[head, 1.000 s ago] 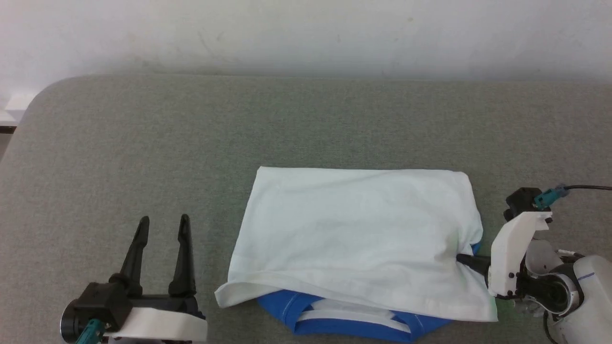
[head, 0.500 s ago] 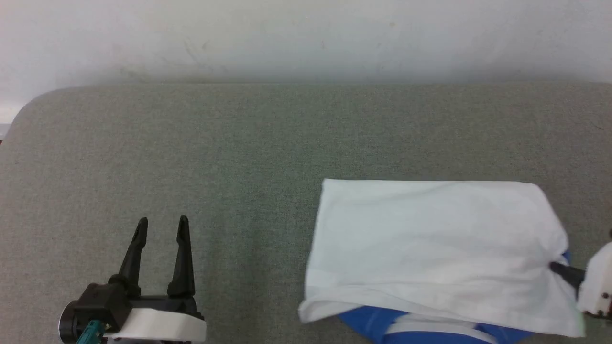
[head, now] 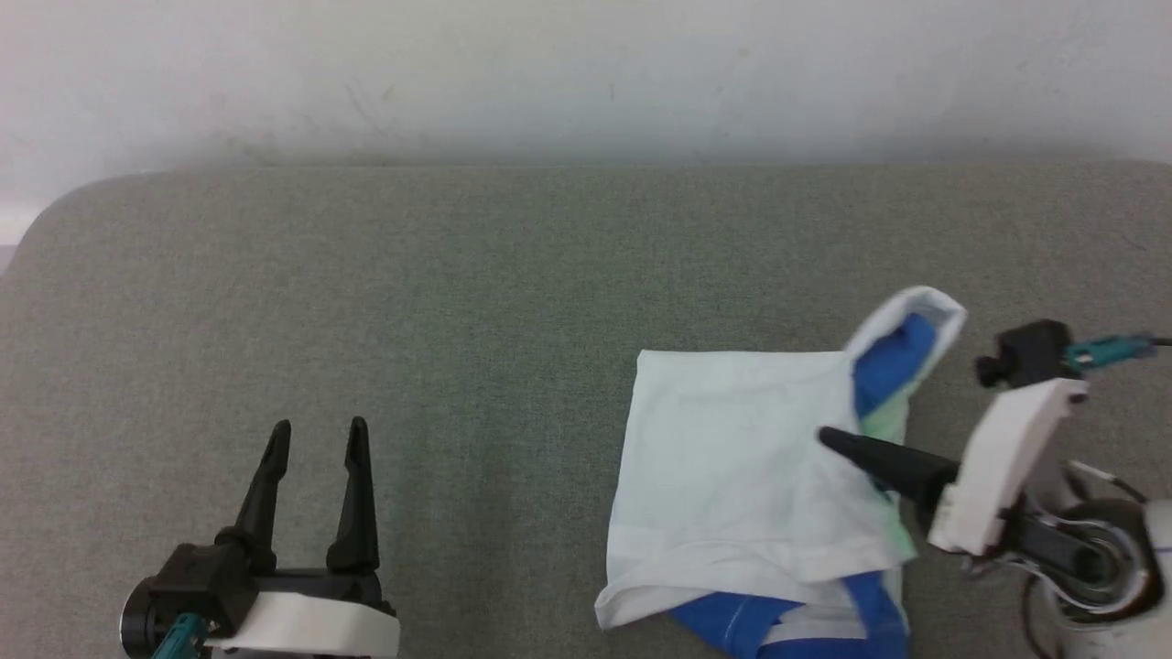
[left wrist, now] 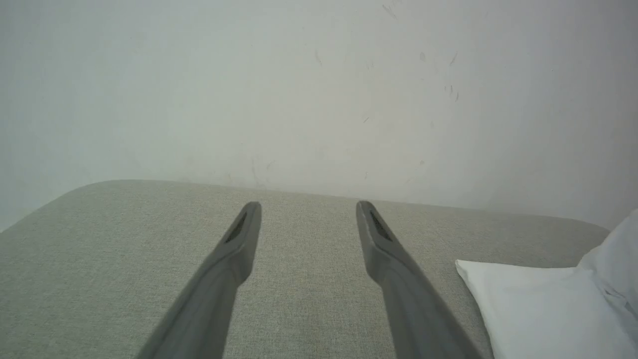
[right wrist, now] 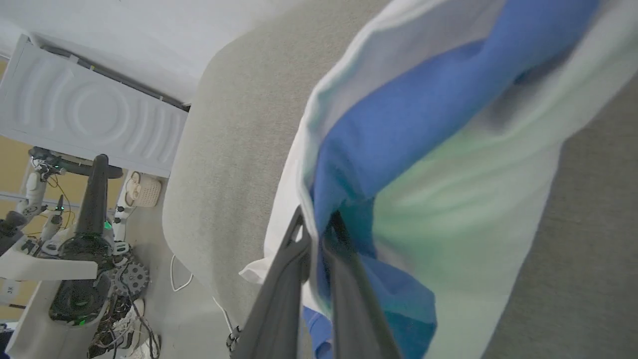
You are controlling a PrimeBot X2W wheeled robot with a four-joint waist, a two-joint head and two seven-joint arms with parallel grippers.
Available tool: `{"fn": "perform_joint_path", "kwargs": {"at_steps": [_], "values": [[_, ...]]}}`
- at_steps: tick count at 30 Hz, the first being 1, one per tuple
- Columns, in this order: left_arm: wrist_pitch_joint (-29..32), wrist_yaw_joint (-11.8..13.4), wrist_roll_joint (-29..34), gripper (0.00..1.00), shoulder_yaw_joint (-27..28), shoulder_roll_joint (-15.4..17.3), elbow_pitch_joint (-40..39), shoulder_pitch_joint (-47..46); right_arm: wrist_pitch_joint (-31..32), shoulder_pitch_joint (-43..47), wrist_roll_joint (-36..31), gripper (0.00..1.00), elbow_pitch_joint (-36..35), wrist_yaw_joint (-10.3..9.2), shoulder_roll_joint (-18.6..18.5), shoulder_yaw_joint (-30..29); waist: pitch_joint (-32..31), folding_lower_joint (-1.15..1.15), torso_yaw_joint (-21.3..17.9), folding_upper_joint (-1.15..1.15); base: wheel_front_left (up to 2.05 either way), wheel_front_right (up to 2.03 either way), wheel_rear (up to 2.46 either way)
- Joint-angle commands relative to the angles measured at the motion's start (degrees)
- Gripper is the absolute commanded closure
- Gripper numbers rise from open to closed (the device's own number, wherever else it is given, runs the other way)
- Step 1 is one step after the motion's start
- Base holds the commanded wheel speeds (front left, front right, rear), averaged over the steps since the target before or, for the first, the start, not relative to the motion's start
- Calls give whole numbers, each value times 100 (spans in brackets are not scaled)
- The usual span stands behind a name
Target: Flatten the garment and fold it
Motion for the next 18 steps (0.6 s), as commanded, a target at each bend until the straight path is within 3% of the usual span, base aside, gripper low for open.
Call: {"fn": "perform_joint_path", "kwargs": {"at_steps": [1,8,9,10,11,13,18], "values": [[-27,-48,34,0,0,-21,11,-23,-3,-140,25,100,5,-3,112,130,11,0,23,0,0,0,0],[-27,-127,63,0,-100,-38,106,-198,-568,-677,-324,100,955,-3,709,867,110,0,206,0,0,0,0],[-27,-135,64,0,-116,-41,123,-221,-676,-736,-379,95,1128,-3,749,969,124,0,230,0,0,0,0],[-27,-141,64,0,-129,-44,139,-238,-794,-792,-430,81,1296,-3,783,1075,135,0,250,0,0,0,0],[-27,-147,61,0,-138,-47,153,-249,-925,-852,-476,58,1416,-3,804,1196,150,0,265,0,0,0,0],[-27,-155,50,0,-141,-52,184,-259,-1203,-950,-507,0,1687,-3,844,1373,167,0,278,0,0,0,0],[-27,-165,36,0,-109,-62,252,-250,-1710,-1200,-502,0,1778,-3,730,2023,163,0,244,0,0,0,0]]}}
